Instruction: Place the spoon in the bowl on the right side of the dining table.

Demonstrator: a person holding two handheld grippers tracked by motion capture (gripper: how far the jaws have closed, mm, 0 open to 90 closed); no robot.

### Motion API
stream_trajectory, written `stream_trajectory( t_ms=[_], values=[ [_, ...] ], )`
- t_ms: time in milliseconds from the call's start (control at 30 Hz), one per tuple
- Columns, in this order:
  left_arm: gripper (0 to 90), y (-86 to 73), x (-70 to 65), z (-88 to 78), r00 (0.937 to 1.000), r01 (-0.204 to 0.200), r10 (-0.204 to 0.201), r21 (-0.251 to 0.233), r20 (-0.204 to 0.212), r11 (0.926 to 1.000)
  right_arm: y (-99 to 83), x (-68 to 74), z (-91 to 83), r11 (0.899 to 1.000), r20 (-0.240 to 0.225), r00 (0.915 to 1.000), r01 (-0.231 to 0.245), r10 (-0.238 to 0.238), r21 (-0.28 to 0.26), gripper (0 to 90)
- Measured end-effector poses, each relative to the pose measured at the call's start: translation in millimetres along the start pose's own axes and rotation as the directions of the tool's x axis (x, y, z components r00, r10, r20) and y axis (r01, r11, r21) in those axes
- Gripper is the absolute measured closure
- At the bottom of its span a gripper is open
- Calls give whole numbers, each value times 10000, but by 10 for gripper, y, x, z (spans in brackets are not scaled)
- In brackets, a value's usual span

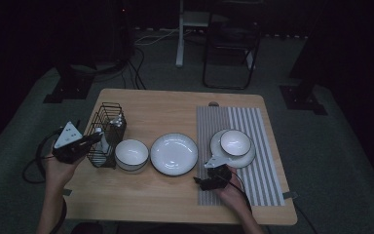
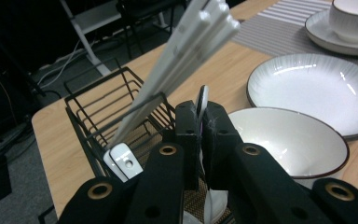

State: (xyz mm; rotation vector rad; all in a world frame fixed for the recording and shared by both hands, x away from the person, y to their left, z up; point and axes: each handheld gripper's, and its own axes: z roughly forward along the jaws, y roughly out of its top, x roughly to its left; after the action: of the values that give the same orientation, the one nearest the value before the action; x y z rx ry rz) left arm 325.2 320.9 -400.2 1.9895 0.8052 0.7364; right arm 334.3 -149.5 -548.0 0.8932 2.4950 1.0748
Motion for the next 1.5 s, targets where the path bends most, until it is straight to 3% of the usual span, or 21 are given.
stream_trajectory(
  t_ms=[333,1167,1500],
  values=[
    [868,70,45,-90,10000,31,-33,-337,-79,9994,0,0,0,10000,-1,10000,-6,6,5,204],
    [868,352,83,-256,9991,-412,402,-1123,-114,9928,0,0,0,10000,1,10000,3,-3,0,204],
    [868,445,56,-283,9981,-448,505,-1435,365,9886,0,0,0,10000,0,10000,1,-1,-3,204]
  ],
)
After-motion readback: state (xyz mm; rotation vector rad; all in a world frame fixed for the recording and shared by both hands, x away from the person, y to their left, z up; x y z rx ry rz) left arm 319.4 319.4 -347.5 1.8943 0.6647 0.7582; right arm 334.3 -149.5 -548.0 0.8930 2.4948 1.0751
